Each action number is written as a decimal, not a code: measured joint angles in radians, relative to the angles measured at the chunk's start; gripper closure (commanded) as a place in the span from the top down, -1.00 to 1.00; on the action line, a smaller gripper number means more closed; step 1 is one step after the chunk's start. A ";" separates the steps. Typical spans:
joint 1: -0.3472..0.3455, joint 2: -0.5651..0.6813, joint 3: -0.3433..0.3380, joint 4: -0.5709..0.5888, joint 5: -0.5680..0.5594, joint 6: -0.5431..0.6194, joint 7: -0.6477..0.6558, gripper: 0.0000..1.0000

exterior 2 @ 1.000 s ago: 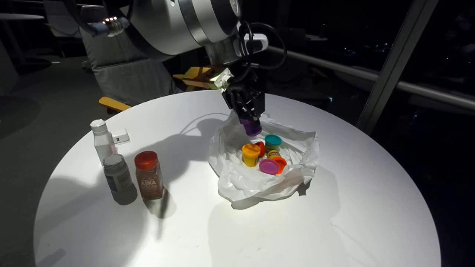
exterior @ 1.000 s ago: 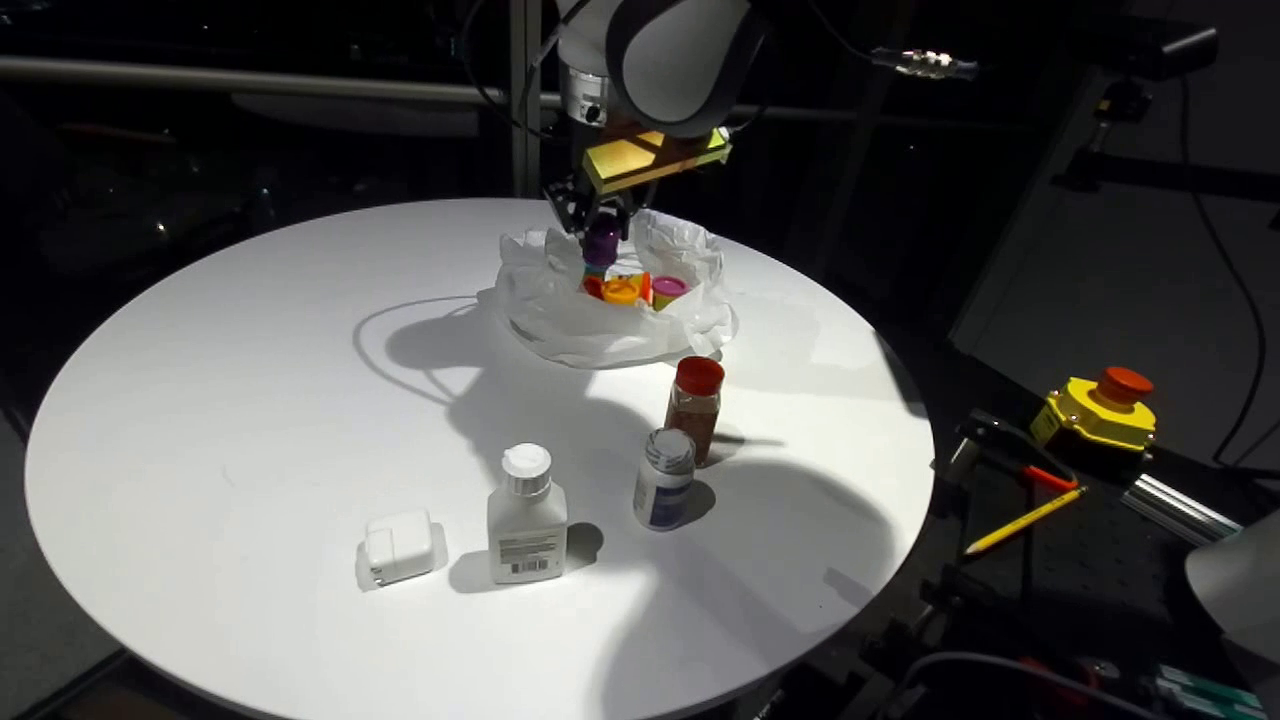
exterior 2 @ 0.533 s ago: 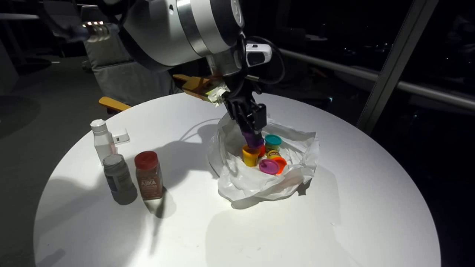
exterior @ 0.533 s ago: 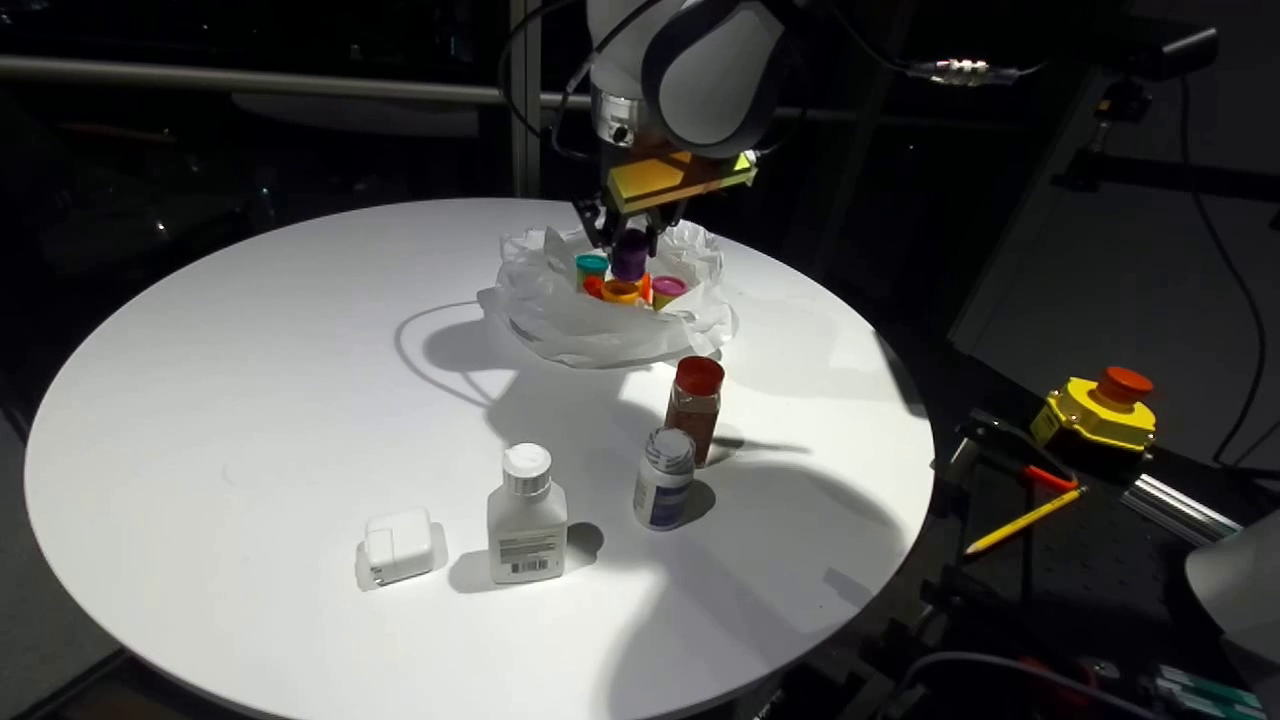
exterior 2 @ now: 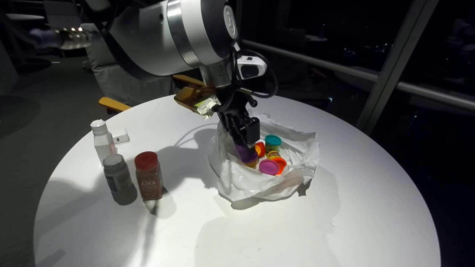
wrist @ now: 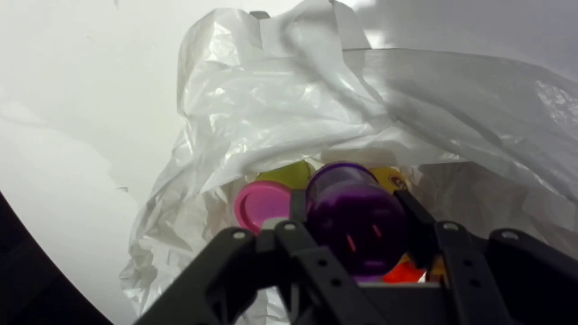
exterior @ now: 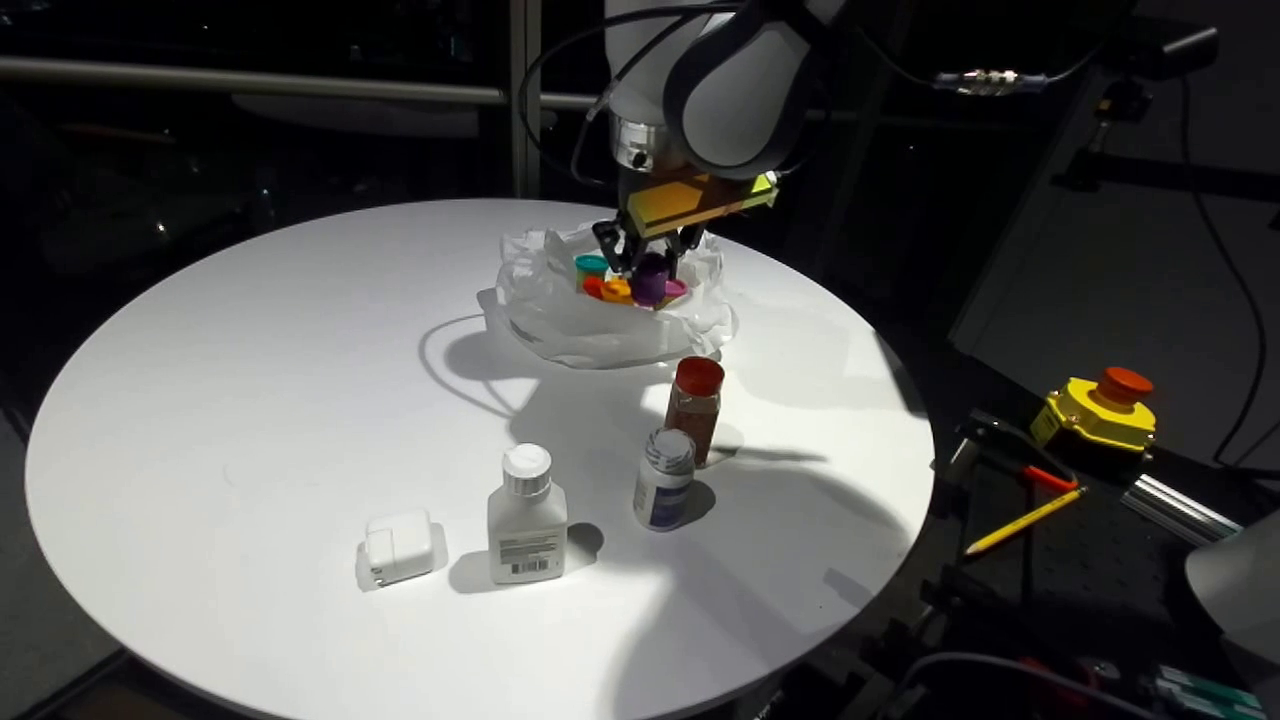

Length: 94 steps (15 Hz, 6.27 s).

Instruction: Pick up all the objects surrounding the white plate and arrange them on the plate

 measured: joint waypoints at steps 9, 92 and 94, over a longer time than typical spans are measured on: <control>-0.077 -0.004 0.051 -0.012 0.044 0.081 -0.068 1.00; -0.248 0.073 0.116 0.290 0.126 -0.022 -0.162 -0.51; -0.245 0.109 0.100 0.324 0.126 -0.004 -0.161 -0.51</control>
